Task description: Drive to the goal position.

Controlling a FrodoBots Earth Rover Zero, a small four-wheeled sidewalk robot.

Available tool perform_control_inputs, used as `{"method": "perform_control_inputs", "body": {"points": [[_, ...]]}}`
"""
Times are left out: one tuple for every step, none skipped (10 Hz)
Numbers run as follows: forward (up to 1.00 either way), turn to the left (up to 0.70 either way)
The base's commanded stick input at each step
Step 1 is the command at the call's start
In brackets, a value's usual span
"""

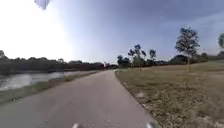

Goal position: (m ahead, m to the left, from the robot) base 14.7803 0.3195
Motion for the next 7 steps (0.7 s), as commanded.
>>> {"method": "perform_control_inputs", "body": {"points": [[1.0, 0.08], [1.0, 0.29], [1.0, 0.4], [1.0, 0.4], [1.0, 0.04], [1.0, 0.02], [1.0, 0.02]]}}
